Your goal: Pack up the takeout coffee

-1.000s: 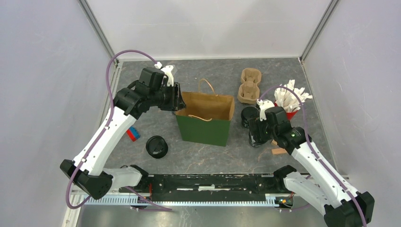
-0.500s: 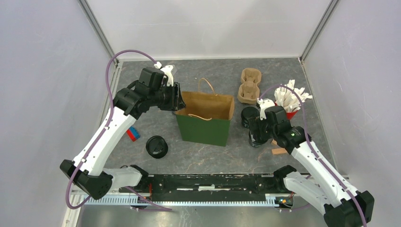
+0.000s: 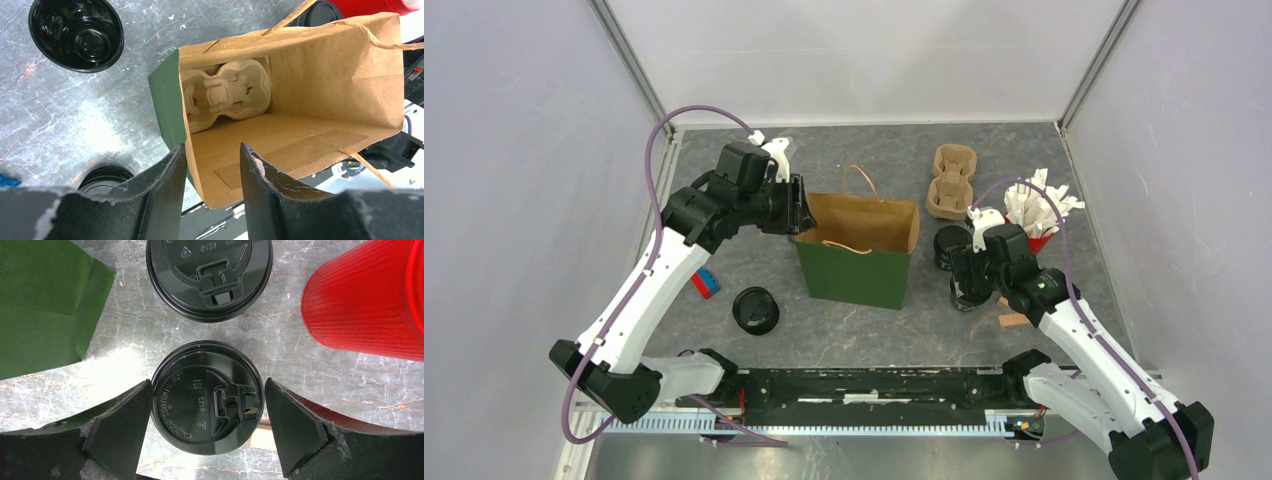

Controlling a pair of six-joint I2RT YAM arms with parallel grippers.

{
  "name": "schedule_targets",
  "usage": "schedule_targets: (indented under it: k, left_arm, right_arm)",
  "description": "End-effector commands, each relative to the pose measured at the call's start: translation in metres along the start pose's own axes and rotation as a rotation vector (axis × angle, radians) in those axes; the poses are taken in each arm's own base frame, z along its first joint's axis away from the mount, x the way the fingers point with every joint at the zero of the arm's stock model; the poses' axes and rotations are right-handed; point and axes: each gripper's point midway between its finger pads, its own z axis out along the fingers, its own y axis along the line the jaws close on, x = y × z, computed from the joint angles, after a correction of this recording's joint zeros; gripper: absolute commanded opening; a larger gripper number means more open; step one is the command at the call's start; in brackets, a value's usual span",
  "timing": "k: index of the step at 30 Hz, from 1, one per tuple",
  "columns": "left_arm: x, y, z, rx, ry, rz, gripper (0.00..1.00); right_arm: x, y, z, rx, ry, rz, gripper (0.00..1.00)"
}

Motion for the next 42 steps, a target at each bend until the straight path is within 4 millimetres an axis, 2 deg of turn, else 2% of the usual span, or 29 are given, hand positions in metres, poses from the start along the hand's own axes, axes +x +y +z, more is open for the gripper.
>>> schedule_targets:
  k: [1, 7, 16, 23, 27, 37, 42]
  left_arm:
    - [-0.007, -0.003, -0.010, 0.007, -0.037, 0.014, 0.51]
    - [-0.008, -0.003, -0.011, 0.008, -0.036, 0.013, 0.51]
    - [-0.008, -0.002, -0.012, 0.003, -0.036, 0.014, 0.51]
    - [-0.008, -0.002, -0.014, 0.002, -0.042, 0.013, 0.51]
    - [-0.011, -0.003, -0.015, 0.001, -0.050, 0.014, 0.51]
    - [-0.012, -0.003, -0.017, -0.007, -0.044, 0.010, 0.53]
    - [-0.014, -0.001, -0.022, -0.031, -0.033, -0.006, 0.58]
  right_arm:
    - [0.001, -0.002, 0.002, 0.010, -0.016, 0.008, 0.88]
    - [0.007, -0.004, 0.003, 0.017, -0.002, 0.004, 0.88]
    - [0.009, -0.003, 0.001, 0.012, -0.009, 0.000, 0.78]
    - [0.009, -0.003, 0.001, 0.010, -0.007, -0.002, 0.79]
    - [-0.008, -0.004, -0.007, 0.012, -0.035, -0.009, 0.78]
    - [-0.050, -0.001, -0.045, -0.015, -0.080, -0.032, 0.75]
    - [-0.096, 0.003, -0.084, -0.044, -0.156, -0.045, 0.74]
